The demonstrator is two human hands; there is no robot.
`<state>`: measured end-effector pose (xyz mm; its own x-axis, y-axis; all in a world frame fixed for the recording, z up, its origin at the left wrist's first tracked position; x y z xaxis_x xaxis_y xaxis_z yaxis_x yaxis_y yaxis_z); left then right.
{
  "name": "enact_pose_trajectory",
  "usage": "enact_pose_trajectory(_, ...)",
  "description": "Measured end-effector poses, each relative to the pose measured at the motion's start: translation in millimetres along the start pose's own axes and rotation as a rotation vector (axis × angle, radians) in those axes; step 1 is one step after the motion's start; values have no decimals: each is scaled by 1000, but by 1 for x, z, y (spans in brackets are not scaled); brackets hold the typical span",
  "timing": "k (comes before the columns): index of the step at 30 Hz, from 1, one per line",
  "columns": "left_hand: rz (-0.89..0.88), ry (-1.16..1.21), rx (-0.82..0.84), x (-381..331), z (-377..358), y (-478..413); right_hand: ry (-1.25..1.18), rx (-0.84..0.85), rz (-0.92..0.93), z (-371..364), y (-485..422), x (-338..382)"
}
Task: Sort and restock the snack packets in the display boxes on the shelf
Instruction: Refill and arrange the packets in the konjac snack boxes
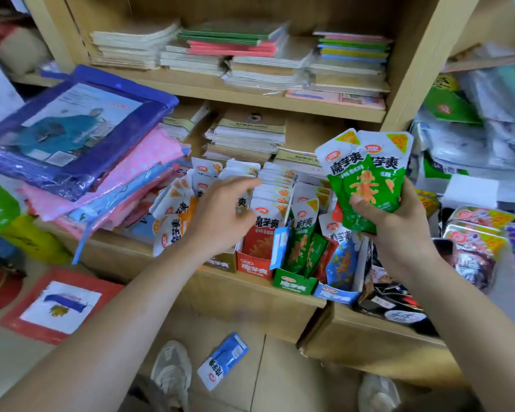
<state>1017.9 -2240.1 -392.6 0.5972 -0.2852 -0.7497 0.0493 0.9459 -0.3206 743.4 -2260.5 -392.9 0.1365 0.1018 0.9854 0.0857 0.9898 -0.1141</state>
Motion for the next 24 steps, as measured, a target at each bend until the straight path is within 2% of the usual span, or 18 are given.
enact_pose_trajectory(2, -20, 90, -109, -11, 6, 5, 1, 7, 9, 5, 1, 0)
enact_pose_trajectory(3, 7, 105, -100, -15, 3, 9, 9, 11, 18, 8, 2, 0)
enact_pose_trajectory(7, 170, 47, 107, -8, -33, 26, 26, 23, 44, 13, 5, 3)
enact_pose_trajectory(9, 175, 3, 131, -3, -47, 28, 27, 23, 55, 15, 6, 4)
enact_pose_trajectory(11, 106, -27, 94, -9, -50, 27, 42, 23, 71, 17, 7, 5)
enact_pose_trajectory(14, 44, 24, -55, -17, -38, 29, 50, 4, 87, 22, 6, 11)
enact_pose_trajectory(19, -86, 322, -297, -46, -6, 33, 57, -78, 87, 43, 4, 16)
enact_pose_trajectory(24, -140, 341, -336, -56, -19, 32, 12, -154, 51, 67, 5, 14)
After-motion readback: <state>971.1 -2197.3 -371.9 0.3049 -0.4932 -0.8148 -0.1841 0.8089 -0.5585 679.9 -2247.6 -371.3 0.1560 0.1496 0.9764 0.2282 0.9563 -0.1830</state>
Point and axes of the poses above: each hand's wrist, its own y-axis away from the middle knuckle, its own z-axis out of the back of the hand, x = y × z, the point moved 6 cm from there along -y, towards the middle knuckle, and after that the axes turned 11 degrees about y, right-handed, at the moved point
